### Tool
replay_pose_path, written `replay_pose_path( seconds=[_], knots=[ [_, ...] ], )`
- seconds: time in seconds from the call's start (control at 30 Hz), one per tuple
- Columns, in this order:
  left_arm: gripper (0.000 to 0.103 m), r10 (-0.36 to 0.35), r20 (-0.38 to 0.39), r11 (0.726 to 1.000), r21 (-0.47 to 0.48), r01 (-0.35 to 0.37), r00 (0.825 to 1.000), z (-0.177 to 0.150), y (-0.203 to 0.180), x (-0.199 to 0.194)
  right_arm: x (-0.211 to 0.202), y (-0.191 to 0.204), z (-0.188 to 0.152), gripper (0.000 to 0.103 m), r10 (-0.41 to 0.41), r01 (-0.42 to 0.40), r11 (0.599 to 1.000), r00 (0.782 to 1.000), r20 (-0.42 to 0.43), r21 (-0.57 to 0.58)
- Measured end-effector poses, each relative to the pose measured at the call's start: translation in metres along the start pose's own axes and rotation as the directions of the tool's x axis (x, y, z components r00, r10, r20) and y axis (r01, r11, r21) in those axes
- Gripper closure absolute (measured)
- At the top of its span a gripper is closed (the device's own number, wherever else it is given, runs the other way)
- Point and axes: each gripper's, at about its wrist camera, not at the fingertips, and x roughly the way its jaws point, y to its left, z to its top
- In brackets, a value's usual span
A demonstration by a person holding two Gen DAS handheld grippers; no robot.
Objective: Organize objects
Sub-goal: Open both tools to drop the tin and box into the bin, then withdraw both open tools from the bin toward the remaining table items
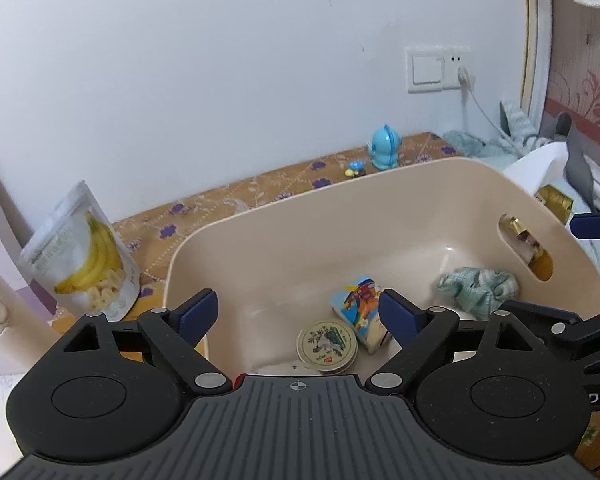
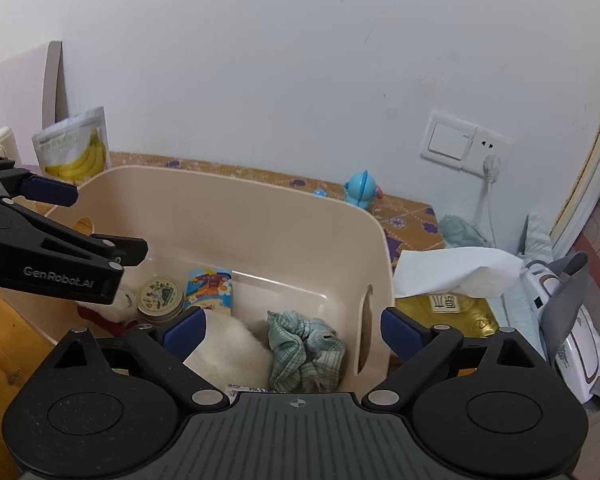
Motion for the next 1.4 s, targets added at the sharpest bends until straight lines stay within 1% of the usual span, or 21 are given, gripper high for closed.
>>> replay_pose_path(
  seconds=[0.2,0.27,0.53,0.7,0.93,1.03,1.17,1.4],
  knots=[
    [0.014,0.009,0.044,1.000,-0.028,-0.008,0.999,-0.004,0.004,-0.024,-0.020,-0.002,-0.002,0.005,-0.002,0.002,1.000,1.000,0.029,0.010],
    [0.014,0.012,0.060,0.999,-0.037,-0.010,0.998,-0.006,0.006,-0.033,-0.026,-0.002,-0.004,0.004,-0.004,0.004,1.000,0.999,0.038,0.006],
    [0.014,0.029,0.115,0.998,-0.051,-0.023,0.993,-0.022,0.009,-0.068,-0.049,-0.004,-0.013,0.002,-0.003,0.003,1.000,0.998,0.060,0.005],
    [0.013,0.026,0.133,0.998,-0.066,-0.018,0.991,-0.033,0.013,-0.085,-0.064,-0.005,-0.023,0.001,-0.001,0.000,1.000,0.998,0.067,0.014],
    [0.013,0.053,0.166,0.998,-0.053,-0.045,0.985,-0.044,0.008,-0.106,-0.081,-0.007,-0.037,0.001,-0.007,0.005,1.000,0.997,0.078,0.025],
    [0.013,0.038,0.173,0.998,-0.056,-0.028,0.984,-0.050,0.006,-0.115,-0.087,-0.009,-0.044,0.001,-0.009,0.007,1.000,0.997,0.076,0.030],
    [0.013,0.037,0.178,0.998,-0.051,-0.028,0.983,-0.059,0.000,-0.124,-0.095,-0.012,-0.054,0.001,-0.014,0.011,0.999,0.997,0.073,0.037],
    [0.013,0.018,0.175,0.998,-0.056,-0.008,0.984,-0.078,-0.010,-0.131,-0.103,-0.014,-0.077,0.000,-0.022,0.019,0.999,0.998,0.056,0.051]
  ],
)
